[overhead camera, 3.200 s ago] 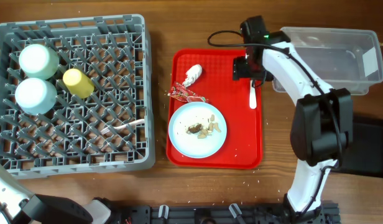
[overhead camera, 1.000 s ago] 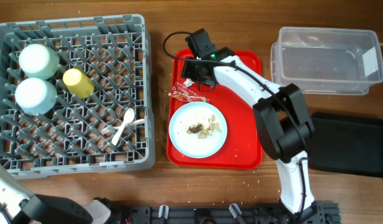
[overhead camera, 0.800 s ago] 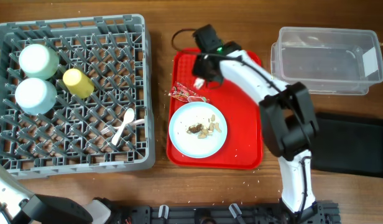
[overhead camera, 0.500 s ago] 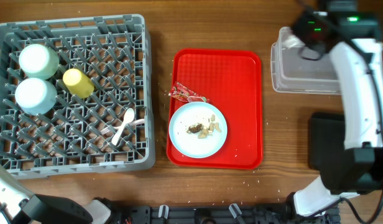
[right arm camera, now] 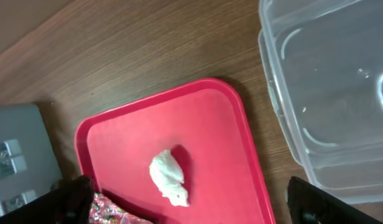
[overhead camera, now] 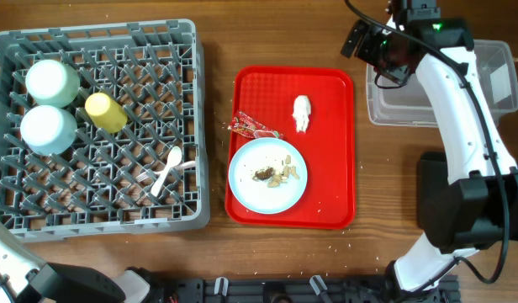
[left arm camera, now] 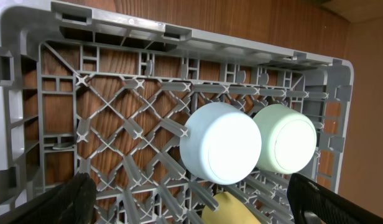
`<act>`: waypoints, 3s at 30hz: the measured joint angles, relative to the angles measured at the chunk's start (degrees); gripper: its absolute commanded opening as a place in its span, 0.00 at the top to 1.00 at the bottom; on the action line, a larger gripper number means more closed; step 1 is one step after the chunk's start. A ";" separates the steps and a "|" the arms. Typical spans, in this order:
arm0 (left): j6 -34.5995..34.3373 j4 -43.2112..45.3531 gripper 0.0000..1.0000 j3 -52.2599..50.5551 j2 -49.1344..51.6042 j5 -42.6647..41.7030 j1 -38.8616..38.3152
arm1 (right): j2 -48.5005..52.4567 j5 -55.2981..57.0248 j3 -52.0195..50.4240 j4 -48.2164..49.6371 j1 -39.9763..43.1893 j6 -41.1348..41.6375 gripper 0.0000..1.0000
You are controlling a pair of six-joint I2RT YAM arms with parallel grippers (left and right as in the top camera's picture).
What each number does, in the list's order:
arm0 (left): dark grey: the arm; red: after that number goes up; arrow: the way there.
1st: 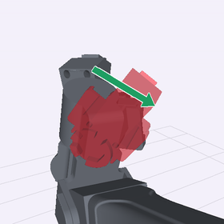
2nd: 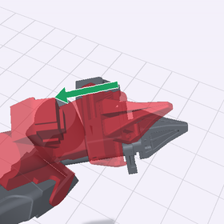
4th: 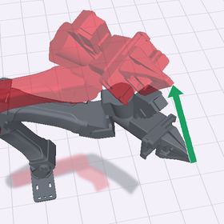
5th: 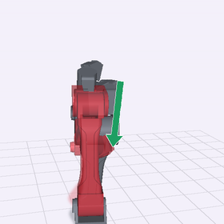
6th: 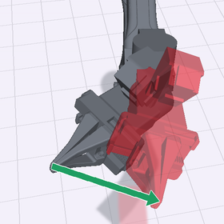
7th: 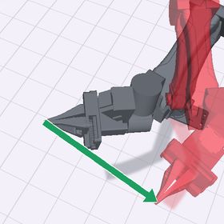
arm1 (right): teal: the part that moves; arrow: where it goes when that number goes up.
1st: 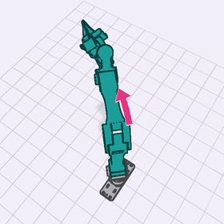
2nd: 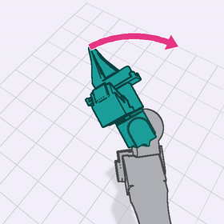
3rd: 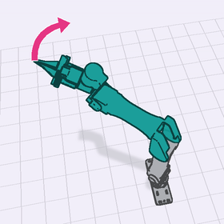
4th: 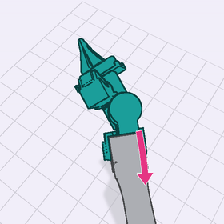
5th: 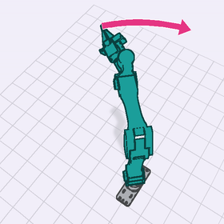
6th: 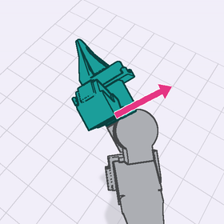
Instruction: Sort waste into correct bins and load items into the dishwasher rack
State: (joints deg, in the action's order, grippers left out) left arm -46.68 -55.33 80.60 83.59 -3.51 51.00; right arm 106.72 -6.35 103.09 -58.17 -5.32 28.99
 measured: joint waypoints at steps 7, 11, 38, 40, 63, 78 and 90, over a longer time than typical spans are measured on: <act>0.00 0.00 0.00 0.00 0.00 0.00 0.00 | 10.40 -1.27 -0.87 5.31 -12.41 -4.79 0.12; 0.00 0.02 0.00 0.00 0.00 0.00 0.00 | 21.07 3.52 -2.27 3.74 -15.21 -3.52 0.44; 0.00 0.00 0.00 0.00 0.00 0.00 0.00 | 8.87 -24.74 11.23 -12.39 14.12 -23.58 0.07; 0.00 0.00 0.00 0.00 0.00 0.00 0.00 | 8.87 -26.43 11.23 -12.66 7.72 -28.83 0.05; 0.00 0.00 0.00 0.00 0.00 0.00 0.00 | 28.74 9.35 10.60 -5.79 -30.73 -27.39 0.42; 0.00 0.02 0.00 0.00 0.00 0.00 0.00 | 26.25 12.94 13.27 -8.24 -17.81 -13.81 0.96; 0.00 0.00 0.00 0.00 0.02 0.00 0.00 | 8.81 2.05 11.17 -12.31 23.21 2.95 0.00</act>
State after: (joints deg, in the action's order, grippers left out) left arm -46.68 -55.33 80.60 83.61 -3.51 51.00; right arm 115.52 -4.29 114.26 -70.48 17.89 31.94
